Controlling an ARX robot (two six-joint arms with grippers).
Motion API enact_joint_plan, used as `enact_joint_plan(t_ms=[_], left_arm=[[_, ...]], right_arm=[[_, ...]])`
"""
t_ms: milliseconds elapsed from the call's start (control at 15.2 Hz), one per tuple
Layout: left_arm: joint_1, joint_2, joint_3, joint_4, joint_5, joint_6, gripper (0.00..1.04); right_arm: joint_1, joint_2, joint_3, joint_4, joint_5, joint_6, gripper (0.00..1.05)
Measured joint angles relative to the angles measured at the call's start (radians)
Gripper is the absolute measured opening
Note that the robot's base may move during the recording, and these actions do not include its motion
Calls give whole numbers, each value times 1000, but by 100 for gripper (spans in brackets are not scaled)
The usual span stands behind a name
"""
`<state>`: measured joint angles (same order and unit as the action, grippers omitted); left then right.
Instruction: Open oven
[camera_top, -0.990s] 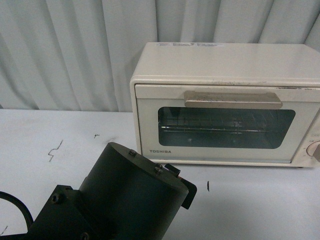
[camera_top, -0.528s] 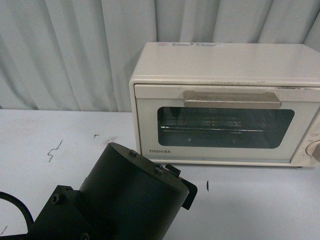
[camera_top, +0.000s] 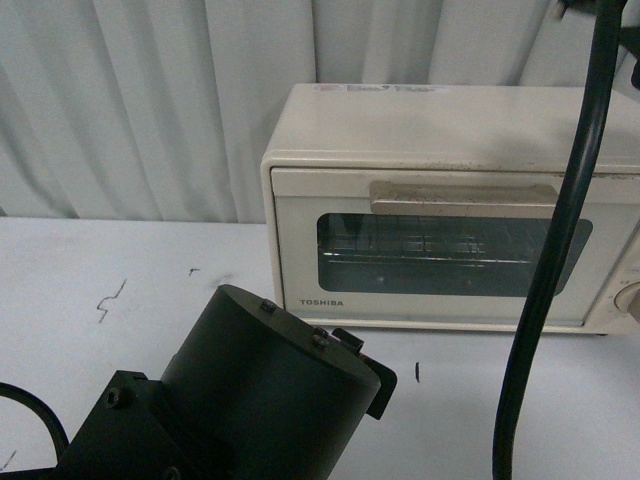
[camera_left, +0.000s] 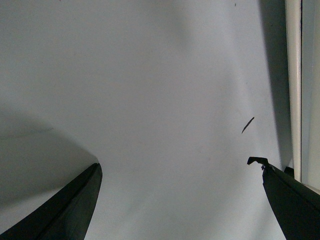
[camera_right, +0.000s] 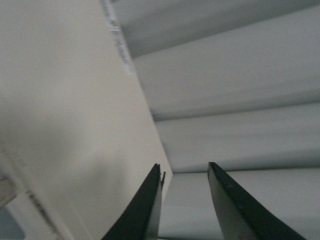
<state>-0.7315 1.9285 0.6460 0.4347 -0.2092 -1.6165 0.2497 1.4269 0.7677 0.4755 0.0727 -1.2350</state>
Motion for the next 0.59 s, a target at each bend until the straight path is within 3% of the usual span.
enact_joint_plan(t_ms=[132, 264, 594], left_arm=[[0, 0, 0, 0, 0, 0, 98], [0, 0, 0, 0, 0, 0, 98], [0, 0, 0, 0, 0, 0, 98]], right_arm=[[7, 0, 29, -166, -56, -103, 4], [14, 7, 32, -289, -90, -154, 2], [20, 93, 66, -335, -123, -167, 2]])
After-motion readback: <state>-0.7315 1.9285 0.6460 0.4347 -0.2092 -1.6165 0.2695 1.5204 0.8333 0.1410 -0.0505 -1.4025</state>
